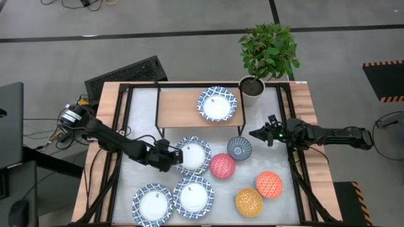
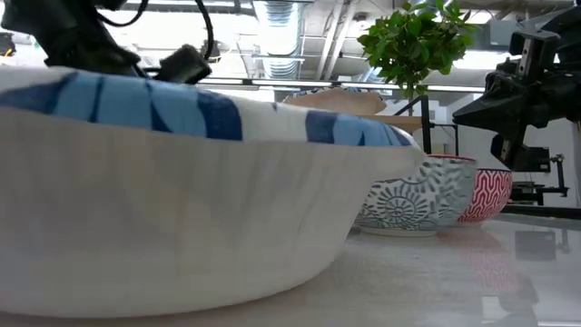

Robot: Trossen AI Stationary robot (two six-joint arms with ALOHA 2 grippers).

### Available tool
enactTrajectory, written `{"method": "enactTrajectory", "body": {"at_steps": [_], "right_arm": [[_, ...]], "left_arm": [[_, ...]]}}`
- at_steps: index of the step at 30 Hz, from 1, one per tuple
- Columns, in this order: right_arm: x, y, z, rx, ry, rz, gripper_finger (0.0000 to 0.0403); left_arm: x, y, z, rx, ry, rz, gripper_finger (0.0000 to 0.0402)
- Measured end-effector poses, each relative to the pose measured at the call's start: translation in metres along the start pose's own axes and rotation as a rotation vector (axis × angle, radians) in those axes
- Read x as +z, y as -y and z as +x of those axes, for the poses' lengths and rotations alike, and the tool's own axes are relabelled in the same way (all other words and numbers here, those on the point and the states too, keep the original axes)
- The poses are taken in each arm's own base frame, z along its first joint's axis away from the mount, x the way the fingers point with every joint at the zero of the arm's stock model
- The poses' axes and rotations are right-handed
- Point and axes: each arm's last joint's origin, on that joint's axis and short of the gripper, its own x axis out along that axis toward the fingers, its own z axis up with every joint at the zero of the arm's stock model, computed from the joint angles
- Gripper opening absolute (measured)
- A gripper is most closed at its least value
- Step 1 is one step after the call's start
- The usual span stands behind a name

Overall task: Place and stack bowls onto a shelf
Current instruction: Stack the white patterned bowl on top of the other white patterned bowl on the shelf

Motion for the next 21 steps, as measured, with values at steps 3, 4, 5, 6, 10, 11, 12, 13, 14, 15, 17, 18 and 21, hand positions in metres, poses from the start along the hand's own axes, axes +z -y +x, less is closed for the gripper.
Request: {"method": "enactTrajectory", "body": {"at_steps": [3, 4, 5, 6, 10, 11, 12, 13, 14, 15, 17, 18, 21], "right_arm": [[0.0, 0.0, 0.0, 0.0, 0.0, -0.009, 0.0057], [0.0, 0.0, 0.0, 0.0, 0.0, -0.01, 0.0057], [0.0, 0.0, 0.0, 0.0, 0.0, -0.01, 0.0057], [0.0, 0.0, 0.0, 0.0, 0.0, -0.01, 0.0057], [0.0, 0.0, 0.0, 0.0, 0.001, -0.01, 0.0057], [0.0, 0.0, 0.0, 0.0, 0.001, -0.01, 0.0057], [0.0, 0.0, 0.0, 0.0, 0.001, -0.01, 0.0057], [0.0, 0.0, 0.0, 0.0, 0.0, -0.01, 0.0057], [0.0, 0.0, 0.0, 0.0, 0.001, -0.01, 0.0057], [0.0, 0.0, 0.0, 0.0, 0.001, -0.01, 0.0057], [0.0, 0.0, 0.0, 0.0, 0.001, -0.01, 0.0057], [0.0, 0.0, 0.0, 0.0, 0.001, -0.01, 0.0057], [0.0, 0.0, 0.0, 0.0, 0.001, -0.01, 0.0057]], "left_arm": [[0.004, 0.005, -0.008, -0.046, 0.037, -0.009, 0.0002], [0.006, 0.006, -0.01, -0.056, 0.045, -0.014, 0.0002], [0.008, 0.007, -0.012, -0.063, 0.048, -0.02, 0.0001], [0.009, 0.009, -0.013, -0.069, 0.039, -0.027, 0.0001], [0.011, 0.014, -0.021, -0.093, -0.07, -0.035, 0.0001], [0.01, 0.016, -0.023, -0.108, -0.112, -0.031, 0.0001], [0.009, 0.019, -0.027, -0.133, -0.163, -0.026, 0.0001], [0.009, 0.023, -0.03, -0.166, -0.212, -0.024, 0.0001], [0.008, 0.027, -0.034, -0.205, -0.256, -0.028, 0.0], [0.007, 0.031, -0.039, -0.248, -0.298, -0.036, 0.0], [0.006, 0.042, -0.05, -0.364, -0.362, -0.064, 0.0], [0.007, 0.048, -0.056, -0.434, -0.384, -0.077, 0.0], [0.012, 0.069, -0.077, -0.643, -0.359, -0.122, 0.0]]}}
